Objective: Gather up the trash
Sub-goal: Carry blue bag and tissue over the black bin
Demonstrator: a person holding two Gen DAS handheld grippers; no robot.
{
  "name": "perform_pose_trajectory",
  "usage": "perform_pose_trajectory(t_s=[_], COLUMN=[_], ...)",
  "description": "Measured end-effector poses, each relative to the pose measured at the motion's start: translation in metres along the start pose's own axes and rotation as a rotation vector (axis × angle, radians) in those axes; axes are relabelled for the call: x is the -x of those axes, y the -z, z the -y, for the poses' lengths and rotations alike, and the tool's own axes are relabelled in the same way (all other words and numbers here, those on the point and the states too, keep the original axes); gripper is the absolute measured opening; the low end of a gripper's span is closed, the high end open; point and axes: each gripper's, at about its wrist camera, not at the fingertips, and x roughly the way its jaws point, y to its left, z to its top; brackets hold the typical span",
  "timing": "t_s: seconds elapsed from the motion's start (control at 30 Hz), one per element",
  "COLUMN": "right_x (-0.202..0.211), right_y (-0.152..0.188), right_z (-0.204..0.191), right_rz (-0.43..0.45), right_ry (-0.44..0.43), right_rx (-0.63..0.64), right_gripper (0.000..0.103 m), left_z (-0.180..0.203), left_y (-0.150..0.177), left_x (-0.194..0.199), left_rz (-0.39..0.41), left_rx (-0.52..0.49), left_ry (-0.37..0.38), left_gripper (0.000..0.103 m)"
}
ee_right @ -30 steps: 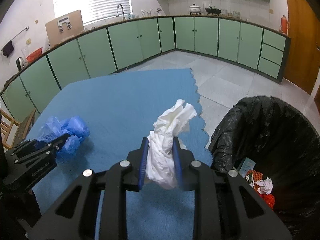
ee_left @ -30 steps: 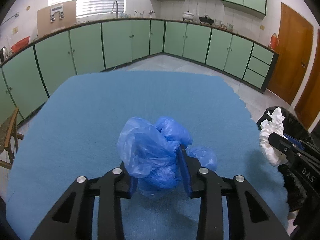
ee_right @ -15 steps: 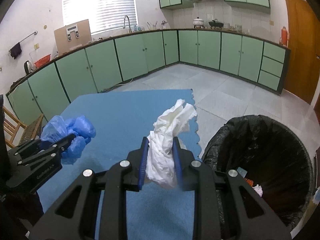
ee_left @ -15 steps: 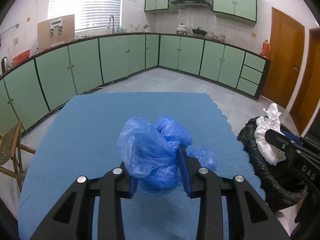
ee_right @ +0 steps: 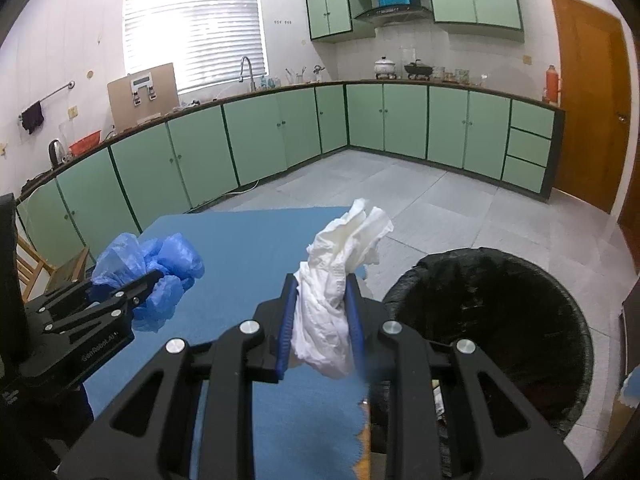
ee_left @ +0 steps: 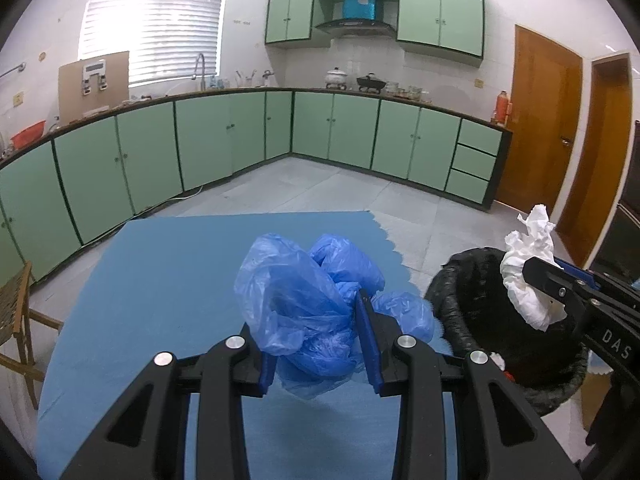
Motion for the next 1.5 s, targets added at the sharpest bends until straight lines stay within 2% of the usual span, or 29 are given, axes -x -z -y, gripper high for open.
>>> perform_pose_trajectory(t_s=[0.47, 0.9, 1.17, 1.5], right_x=[0.038, 0.056, 0.056, 0.032], right_y=[0.001, 0.008, 0.018, 0.039], right_z=[0.057, 0.102, 0.132, 0.181], right_rz=[0.043, 0.069, 0.056, -0.005], right_ry=[0.099, 0.179, 0.226, 0.276], right_rx=[-0.048, -0.091, -0.124, -0.175], right_gripper=[0.023, 0.023, 0.023, 0.023], left_z=[0.056, 0.112, 0.143, 0.192], left_y=[-0.020, -0.029, -0.033, -0.026], left_x=[0.002, -0.006, -0.026, -0.069], left_rz=[0.037, 0.048, 0.040, 0.004], left_rx=[-0.048, -0.088, -0.119, -0.164], left_ry=[0.120, 0.207, 0.253, 0.309], left_gripper=[0.035, 0.035, 0.035, 0.035])
